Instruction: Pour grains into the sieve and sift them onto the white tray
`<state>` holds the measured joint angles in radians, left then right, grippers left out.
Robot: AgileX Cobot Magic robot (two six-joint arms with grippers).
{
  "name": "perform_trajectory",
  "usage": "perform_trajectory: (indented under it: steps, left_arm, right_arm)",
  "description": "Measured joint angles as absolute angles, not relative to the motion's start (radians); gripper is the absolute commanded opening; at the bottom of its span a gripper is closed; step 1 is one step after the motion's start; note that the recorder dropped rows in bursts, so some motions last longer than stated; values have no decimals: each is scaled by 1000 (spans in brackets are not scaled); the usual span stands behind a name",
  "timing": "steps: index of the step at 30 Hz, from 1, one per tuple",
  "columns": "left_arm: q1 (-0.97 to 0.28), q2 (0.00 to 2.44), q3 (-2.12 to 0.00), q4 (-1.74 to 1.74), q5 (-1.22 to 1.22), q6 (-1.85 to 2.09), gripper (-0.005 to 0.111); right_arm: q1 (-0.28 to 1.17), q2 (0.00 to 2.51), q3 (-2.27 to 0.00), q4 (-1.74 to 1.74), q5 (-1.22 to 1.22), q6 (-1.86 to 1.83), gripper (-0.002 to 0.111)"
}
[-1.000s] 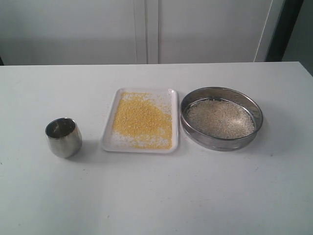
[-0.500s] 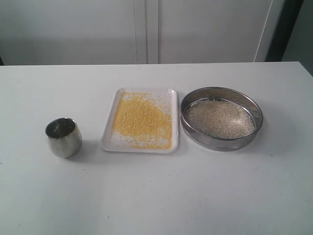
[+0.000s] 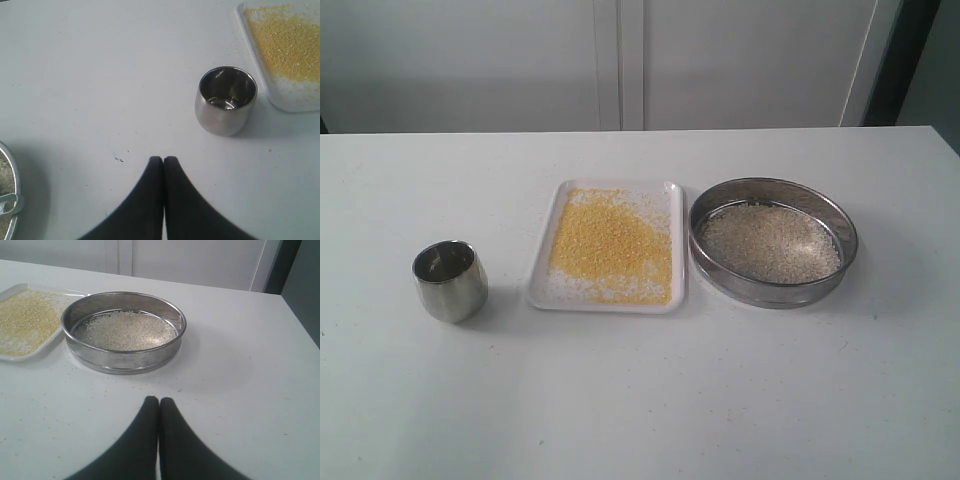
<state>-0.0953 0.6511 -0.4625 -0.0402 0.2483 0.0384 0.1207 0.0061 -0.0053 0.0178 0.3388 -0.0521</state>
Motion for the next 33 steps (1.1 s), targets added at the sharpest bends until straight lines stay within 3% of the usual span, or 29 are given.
perform_trajectory:
  steps: [14,33]
  left_arm:
    - [-95,316,-256,-38,219,36,0]
    - [-95,113,-169,-27,251,18,0]
  right_arm:
    - [121,6,-5,18,339,-52,0]
    - [121,6,-5,18,341,-52,0]
